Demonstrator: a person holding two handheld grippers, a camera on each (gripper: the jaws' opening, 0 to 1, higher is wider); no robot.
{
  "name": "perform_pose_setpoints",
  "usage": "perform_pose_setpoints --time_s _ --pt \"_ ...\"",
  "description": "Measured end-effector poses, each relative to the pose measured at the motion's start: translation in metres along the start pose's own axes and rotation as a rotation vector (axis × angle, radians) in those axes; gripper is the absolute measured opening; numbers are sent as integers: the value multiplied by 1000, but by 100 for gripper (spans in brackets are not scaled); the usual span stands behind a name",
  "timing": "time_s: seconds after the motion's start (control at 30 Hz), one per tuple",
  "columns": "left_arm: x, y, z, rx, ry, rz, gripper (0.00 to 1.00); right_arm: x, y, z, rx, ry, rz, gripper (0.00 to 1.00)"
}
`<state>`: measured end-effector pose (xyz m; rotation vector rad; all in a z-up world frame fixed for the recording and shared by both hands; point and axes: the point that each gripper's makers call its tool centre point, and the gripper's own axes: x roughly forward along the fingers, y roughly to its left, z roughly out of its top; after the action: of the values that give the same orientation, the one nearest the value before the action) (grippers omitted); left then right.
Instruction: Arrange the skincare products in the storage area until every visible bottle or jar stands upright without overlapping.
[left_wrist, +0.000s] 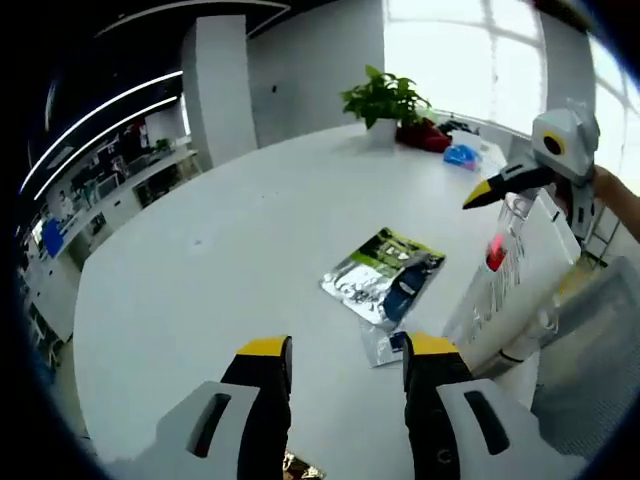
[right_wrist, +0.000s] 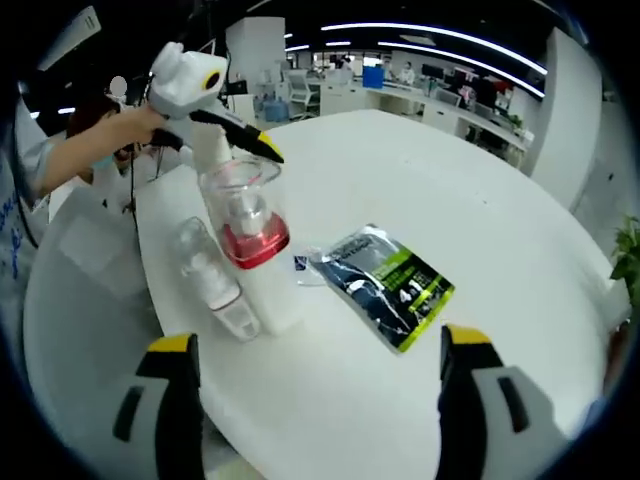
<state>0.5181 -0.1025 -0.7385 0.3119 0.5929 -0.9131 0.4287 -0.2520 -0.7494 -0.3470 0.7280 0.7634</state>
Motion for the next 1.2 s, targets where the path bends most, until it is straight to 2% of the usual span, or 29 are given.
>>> perform_pose_setpoints --time_s 0.3,0.57,0.7,0.93,1.2 --pt "34 -4 3 -11 34 -67 32 2 -21 -9 21 10 -22 100" --pt "60 -12 -3 -20 81 -117 28 11 -41 -18 66 11 -38 93" --pt "68 -15 -7 -23 101 -133 28 14 -50 -21 96 9 -44 87" --pt "81 -18 -6 -25 116 -161 25 22 -61 -21 186 -28 -53 70" --pt "92 -27 -7 4 135 -199 22 30 -70 -21 275 -66 -38 63"
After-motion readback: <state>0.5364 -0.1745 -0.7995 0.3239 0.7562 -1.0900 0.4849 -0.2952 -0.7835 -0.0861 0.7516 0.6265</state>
